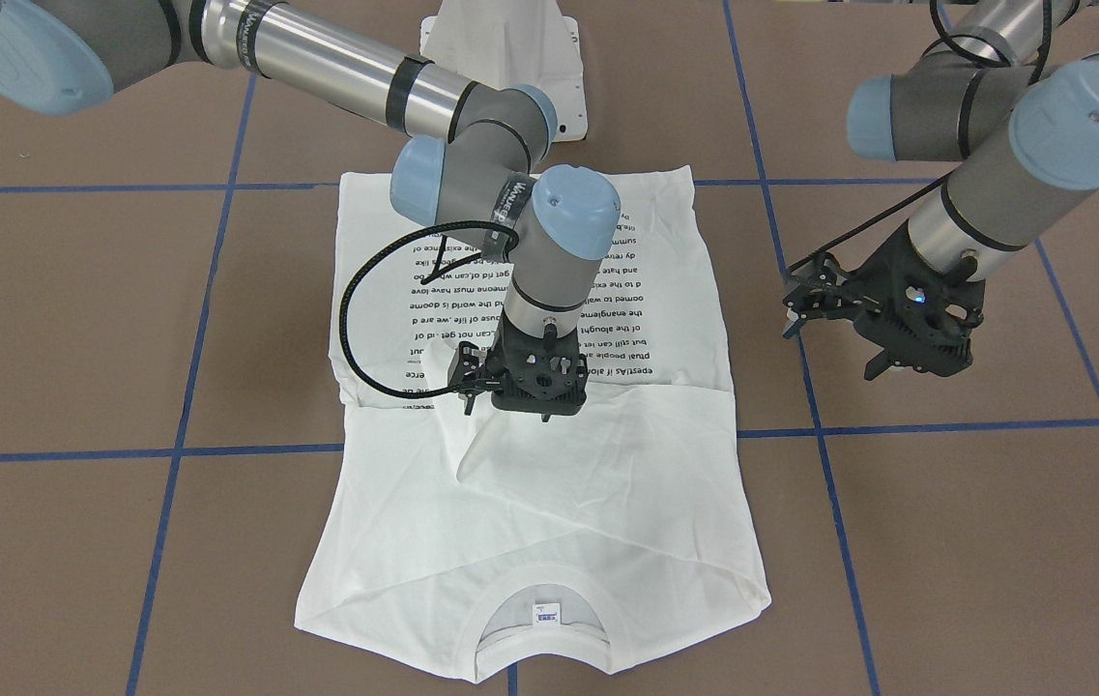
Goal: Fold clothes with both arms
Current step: 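Carry the sleeve with the left gripper across the shirt and release it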
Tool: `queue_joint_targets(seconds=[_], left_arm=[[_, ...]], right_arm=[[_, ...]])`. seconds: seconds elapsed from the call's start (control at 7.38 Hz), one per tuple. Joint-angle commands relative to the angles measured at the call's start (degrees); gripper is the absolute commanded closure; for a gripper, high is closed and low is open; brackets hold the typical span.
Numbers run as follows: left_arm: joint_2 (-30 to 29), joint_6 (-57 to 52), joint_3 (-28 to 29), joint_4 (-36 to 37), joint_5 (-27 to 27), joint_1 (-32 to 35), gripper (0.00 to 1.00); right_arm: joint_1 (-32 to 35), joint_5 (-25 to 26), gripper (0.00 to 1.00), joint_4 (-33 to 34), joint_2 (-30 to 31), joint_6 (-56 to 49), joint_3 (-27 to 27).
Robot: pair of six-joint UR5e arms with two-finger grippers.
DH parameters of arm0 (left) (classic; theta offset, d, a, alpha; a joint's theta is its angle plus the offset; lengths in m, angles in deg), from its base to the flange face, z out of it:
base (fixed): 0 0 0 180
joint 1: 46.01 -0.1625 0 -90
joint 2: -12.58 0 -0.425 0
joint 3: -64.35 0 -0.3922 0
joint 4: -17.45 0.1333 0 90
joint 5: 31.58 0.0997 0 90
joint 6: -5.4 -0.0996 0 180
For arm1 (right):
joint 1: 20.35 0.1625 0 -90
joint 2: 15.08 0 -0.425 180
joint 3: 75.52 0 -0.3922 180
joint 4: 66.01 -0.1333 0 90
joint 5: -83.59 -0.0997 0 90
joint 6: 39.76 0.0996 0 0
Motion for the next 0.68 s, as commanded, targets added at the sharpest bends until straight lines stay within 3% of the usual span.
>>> queue_joint_targets(seconds=[0.0,0.54], left_arm=[[0.1,0.3,-0.3,0.0,0.0,-0.1,0.0],[0.1,0.3,-0.3,-0.1,0.0,-0.2,0.0]], right_arm=[[-0.4,1.5,0.0,0.4,0.5,-2.8,-0.7],[-0.1,3.2,0.0,9.4,1.2,-14.2,0.1]])
